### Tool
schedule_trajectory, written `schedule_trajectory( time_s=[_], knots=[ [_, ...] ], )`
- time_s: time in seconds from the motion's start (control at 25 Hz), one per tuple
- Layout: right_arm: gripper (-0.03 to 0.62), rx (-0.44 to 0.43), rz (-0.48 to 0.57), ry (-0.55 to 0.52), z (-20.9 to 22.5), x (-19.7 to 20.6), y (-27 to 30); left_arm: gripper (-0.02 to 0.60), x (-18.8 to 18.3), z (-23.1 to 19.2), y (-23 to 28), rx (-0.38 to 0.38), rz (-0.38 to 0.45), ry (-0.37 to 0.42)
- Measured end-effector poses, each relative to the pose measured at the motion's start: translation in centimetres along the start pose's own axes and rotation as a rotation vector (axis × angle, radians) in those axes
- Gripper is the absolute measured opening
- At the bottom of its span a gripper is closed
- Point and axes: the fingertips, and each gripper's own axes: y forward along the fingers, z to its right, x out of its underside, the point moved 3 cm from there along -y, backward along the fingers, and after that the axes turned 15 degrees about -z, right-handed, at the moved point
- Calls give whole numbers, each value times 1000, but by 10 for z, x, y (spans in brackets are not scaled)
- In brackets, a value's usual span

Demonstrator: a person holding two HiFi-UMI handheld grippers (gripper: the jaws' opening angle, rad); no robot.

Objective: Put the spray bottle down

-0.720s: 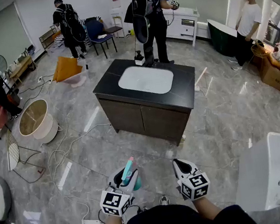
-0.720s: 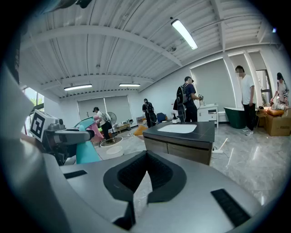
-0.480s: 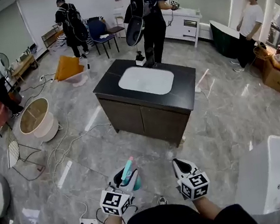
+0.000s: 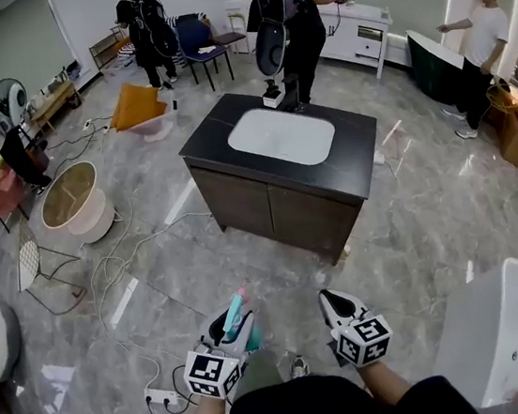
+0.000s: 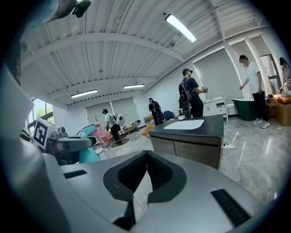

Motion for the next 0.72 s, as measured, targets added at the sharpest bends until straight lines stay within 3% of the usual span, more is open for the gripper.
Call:
schedule_trajectory(
  time_s=[0.32,0.72],
  knots=[
    [-2,-2,-1,1,1,-30,48,153,-11,-47,28,19,-2,-15],
    [-2,61,23,34,-1,-96,136,152,-58,-153,74,88,13,28]
  ],
)
